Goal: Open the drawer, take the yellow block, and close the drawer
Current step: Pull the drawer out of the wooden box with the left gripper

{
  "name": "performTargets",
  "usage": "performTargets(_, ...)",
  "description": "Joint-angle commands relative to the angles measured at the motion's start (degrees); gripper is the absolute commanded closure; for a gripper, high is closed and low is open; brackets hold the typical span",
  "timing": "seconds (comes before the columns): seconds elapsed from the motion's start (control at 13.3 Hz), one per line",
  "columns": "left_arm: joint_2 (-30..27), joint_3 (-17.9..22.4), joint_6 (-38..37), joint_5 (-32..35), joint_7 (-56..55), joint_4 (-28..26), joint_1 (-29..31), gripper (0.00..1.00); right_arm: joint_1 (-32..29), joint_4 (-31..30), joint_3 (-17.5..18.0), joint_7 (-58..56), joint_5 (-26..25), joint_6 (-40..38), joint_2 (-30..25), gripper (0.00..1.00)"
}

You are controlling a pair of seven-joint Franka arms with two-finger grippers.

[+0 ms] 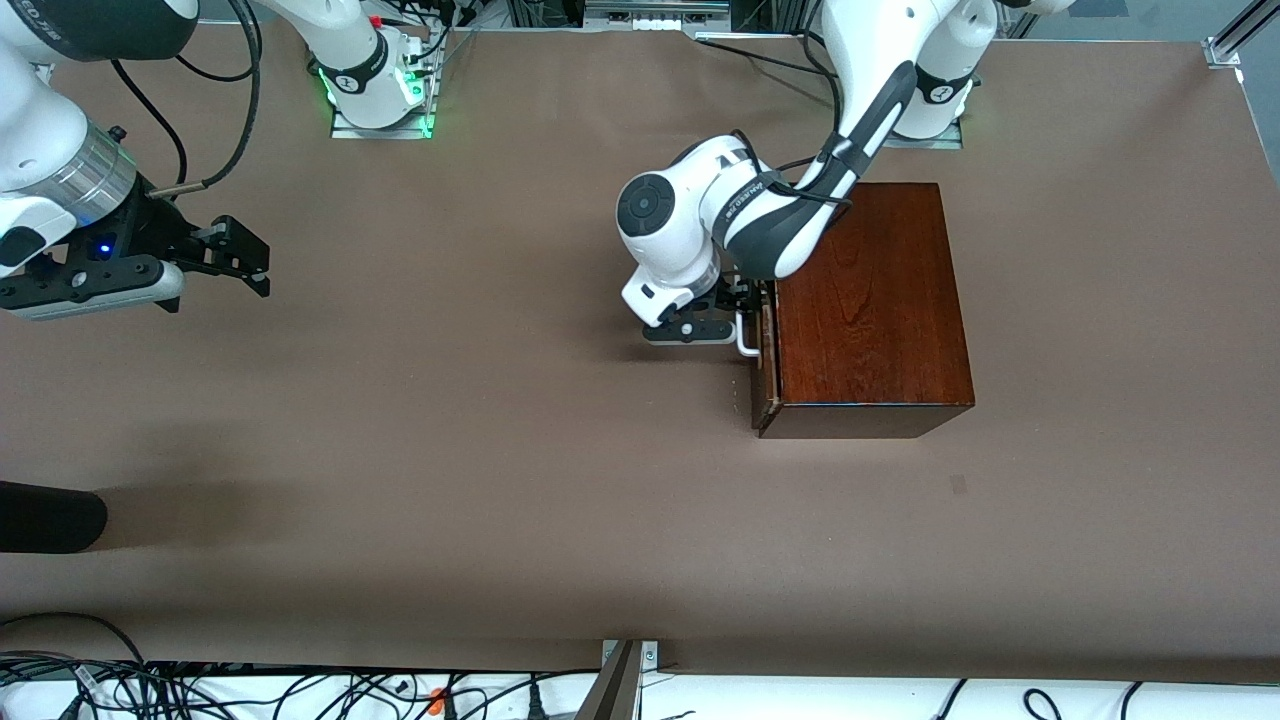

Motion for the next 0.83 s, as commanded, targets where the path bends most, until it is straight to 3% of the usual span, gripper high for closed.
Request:
performTargets(0.0,1.14,-0.8,5.03,-0.77,-1.29,0.02,-1.2,0.0,-0.19,0.7,0.01,-0.79,0.57,-0.5,0.16,0.0)
performTargets(0.23,2.28,-0.81,10.39,-5.42,-1.2,0.98,-2.43,0.0,-0.19,0.61,0.01,-0.79,0.65,-0.68,0.07,0.0)
performTargets(0.75,5.54,-0.37,10.32,-5.08,-1.02,5.47,-7.96,0.0,-0.19,0.61,-0.34,-0.79,0.65,-0.68,-0.02,0.0)
